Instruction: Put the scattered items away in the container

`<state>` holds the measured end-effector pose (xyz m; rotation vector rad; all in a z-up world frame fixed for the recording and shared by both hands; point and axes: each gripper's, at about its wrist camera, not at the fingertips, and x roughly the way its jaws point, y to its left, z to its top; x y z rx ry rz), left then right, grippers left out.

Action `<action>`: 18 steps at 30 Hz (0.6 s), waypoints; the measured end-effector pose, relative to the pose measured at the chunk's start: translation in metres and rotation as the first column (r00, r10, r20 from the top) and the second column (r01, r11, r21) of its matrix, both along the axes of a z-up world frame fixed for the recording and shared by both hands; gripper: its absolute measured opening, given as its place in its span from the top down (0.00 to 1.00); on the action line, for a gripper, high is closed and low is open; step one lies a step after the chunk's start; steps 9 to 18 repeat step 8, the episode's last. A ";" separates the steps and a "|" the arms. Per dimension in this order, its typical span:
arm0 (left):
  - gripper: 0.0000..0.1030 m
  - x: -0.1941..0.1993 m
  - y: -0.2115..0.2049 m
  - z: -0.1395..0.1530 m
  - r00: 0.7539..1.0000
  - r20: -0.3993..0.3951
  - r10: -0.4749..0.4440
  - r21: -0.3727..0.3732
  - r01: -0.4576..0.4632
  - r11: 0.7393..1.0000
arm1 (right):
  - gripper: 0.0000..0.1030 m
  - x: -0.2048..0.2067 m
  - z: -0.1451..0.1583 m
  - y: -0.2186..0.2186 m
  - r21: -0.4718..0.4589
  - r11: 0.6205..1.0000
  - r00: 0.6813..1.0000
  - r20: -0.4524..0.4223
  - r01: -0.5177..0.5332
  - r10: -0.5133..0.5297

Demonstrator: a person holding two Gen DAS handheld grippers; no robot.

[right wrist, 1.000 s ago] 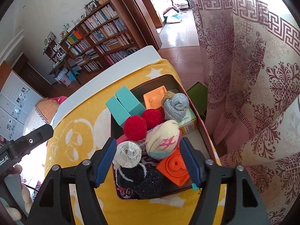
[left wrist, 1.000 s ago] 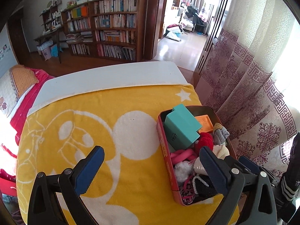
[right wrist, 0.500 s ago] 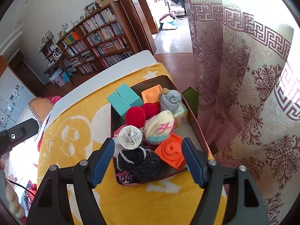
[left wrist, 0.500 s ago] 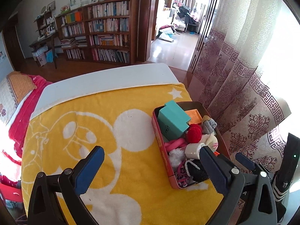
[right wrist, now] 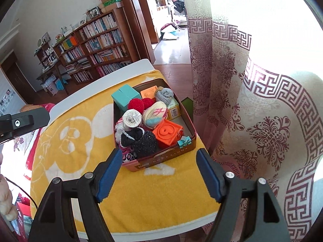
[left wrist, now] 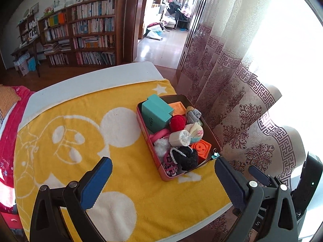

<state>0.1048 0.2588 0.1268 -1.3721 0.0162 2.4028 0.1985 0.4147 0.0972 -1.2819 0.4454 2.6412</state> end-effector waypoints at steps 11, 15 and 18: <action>0.01 0.026 0.010 0.002 0.996 -0.075 -0.037 -0.012 0.036 0.999 | 0.23 0.035 -0.006 0.006 0.015 0.998 0.998 0.020 0.056 -0.056; 0.01 0.026 0.010 0.002 0.996 -0.075 -0.037 -0.012 0.036 0.999 | 0.23 0.035 -0.006 0.006 0.015 0.998 0.998 0.020 0.056 -0.056; 0.01 0.026 0.010 0.002 0.996 -0.075 -0.037 -0.012 0.036 0.999 | 0.23 0.035 -0.006 0.006 0.015 0.998 0.998 0.020 0.056 -0.056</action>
